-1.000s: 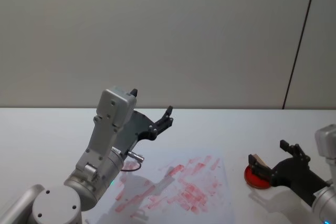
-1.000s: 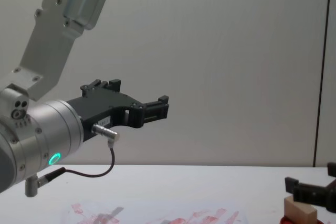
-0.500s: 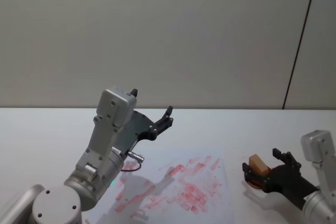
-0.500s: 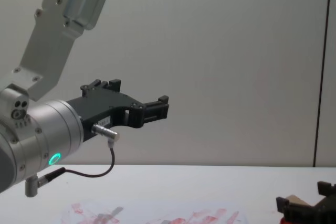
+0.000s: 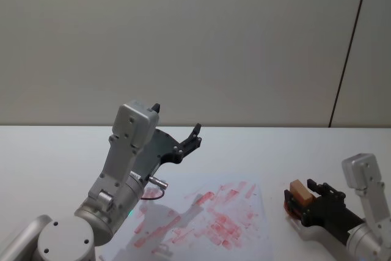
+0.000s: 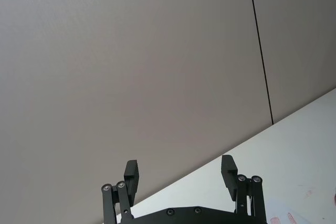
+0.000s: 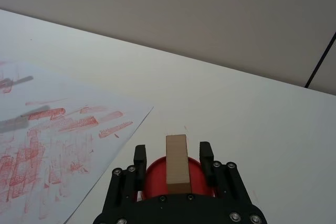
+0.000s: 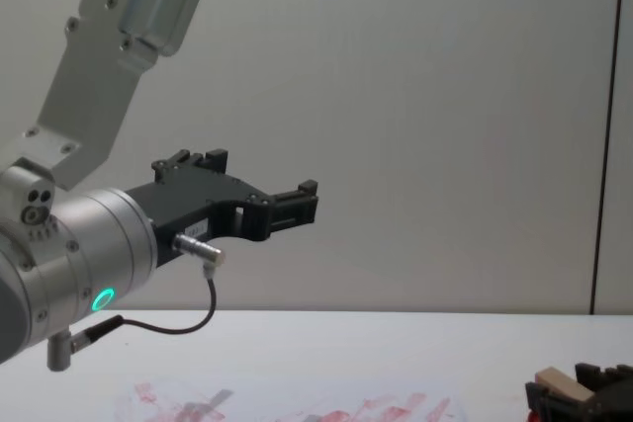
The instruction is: Use the one hand to pick up the stamp and affix it onto the A4 paper.
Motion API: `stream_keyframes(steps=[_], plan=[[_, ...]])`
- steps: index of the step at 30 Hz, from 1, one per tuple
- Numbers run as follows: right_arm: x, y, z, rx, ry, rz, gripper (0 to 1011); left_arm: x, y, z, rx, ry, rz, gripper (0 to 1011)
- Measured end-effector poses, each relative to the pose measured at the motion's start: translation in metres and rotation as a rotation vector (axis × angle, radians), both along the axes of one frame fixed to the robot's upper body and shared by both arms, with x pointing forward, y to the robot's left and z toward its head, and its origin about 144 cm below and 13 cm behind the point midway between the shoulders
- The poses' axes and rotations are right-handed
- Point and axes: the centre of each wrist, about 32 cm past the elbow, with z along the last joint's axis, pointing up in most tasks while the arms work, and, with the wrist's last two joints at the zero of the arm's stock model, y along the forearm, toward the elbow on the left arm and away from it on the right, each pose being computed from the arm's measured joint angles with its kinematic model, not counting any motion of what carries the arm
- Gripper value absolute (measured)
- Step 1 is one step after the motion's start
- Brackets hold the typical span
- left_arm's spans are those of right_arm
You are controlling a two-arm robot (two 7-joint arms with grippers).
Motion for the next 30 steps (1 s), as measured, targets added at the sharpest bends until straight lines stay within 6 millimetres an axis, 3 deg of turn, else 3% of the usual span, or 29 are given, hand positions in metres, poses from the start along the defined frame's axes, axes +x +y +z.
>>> stream_keyframes(steps=[13,30], plan=[[0.004,0.001,-0.002,0.001,0.002,-0.005,234,0.000,0.000,0.000,0.000,0.000,0.000,1003],[0.007,0.018,0.013,0.031,-0.086,0.076,217,0.000,0.000,0.000,0.000,0.000,0.000,1002]])
